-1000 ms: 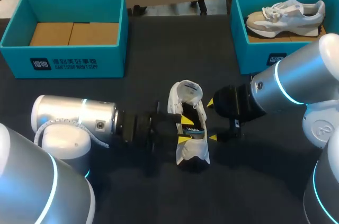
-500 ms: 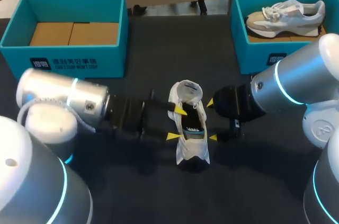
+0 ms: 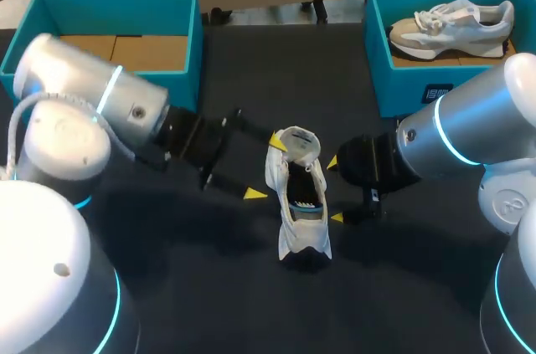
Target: Take the shoe out of the shoebox, open the shoe tongue, remove and reinsert the insole, then place the shoe into the shoebox
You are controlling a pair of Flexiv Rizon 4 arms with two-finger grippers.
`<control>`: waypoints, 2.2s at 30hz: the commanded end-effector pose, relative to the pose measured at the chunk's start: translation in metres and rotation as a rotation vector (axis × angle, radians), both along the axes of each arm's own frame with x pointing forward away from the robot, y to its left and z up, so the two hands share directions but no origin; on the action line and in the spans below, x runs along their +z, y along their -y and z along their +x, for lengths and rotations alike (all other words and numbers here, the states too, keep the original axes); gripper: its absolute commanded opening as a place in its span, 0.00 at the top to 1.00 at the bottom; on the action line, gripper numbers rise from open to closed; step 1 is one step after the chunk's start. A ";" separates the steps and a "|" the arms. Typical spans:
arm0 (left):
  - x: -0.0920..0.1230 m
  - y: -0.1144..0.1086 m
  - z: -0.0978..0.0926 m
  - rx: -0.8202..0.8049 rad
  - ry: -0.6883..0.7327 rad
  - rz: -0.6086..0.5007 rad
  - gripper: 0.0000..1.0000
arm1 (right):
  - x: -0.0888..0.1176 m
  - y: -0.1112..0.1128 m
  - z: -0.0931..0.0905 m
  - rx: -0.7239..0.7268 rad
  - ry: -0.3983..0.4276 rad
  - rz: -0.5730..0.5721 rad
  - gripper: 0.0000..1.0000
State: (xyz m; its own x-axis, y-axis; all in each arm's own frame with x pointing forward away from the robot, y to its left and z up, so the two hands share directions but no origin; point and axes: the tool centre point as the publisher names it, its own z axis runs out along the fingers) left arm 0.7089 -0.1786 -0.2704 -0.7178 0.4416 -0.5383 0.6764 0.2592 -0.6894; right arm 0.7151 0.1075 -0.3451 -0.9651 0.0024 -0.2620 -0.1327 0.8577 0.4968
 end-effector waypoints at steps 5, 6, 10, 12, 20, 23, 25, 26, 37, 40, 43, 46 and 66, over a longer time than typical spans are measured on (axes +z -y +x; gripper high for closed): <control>0.005 0.003 0.010 -0.152 -0.117 0.211 0.00 | 0.003 0.006 0.000 -0.020 -0.002 -0.001 0.00; 0.005 0.003 0.010 -0.152 -0.117 0.211 0.00 | 0.005 0.010 0.001 -0.031 -0.002 -0.008 0.00; 0.005 0.003 0.010 -0.152 -0.117 0.211 0.00 | 0.017 0.026 0.004 -0.075 -0.013 -0.021 0.00; 0.005 0.003 0.010 -0.152 -0.117 0.211 0.00 | 0.025 0.034 0.005 -0.089 -0.031 -0.039 0.00; 0.005 0.003 0.010 -0.152 -0.117 0.211 0.00 | 0.061 0.069 0.006 -0.127 -0.107 -0.093 0.00; 0.005 0.003 0.010 -0.152 -0.117 0.211 0.00 | 0.074 0.079 0.005 -0.128 -0.152 -0.121 0.00; 0.003 0.006 0.009 -0.160 -0.082 0.235 0.00 | 0.083 0.083 0.005 -0.118 -0.160 -0.123 0.00; 0.002 0.005 0.008 -0.176 -0.062 0.256 0.00 | 0.087 0.085 0.004 -0.111 -0.163 -0.124 0.00; 0.014 -0.003 0.021 -0.303 0.024 0.357 0.00 | 0.126 0.107 0.005 -0.121 -0.209 -0.171 0.00; 0.018 -0.002 0.022 -0.343 0.016 0.392 0.00 | 0.135 0.112 0.007 -0.132 -0.221 -0.187 0.00; 0.022 0.001 0.023 -0.390 0.014 0.423 0.00 | 0.145 0.116 0.009 -0.146 -0.237 -0.204 0.00; 0.024 0.006 0.022 -0.417 0.033 0.465 0.00 | 0.151 0.122 0.010 -0.149 -0.245 -0.220 0.00; 0.036 0.011 0.024 -0.825 0.119 0.529 0.68 | 0.163 0.131 0.010 -0.189 -0.248 -0.247 0.00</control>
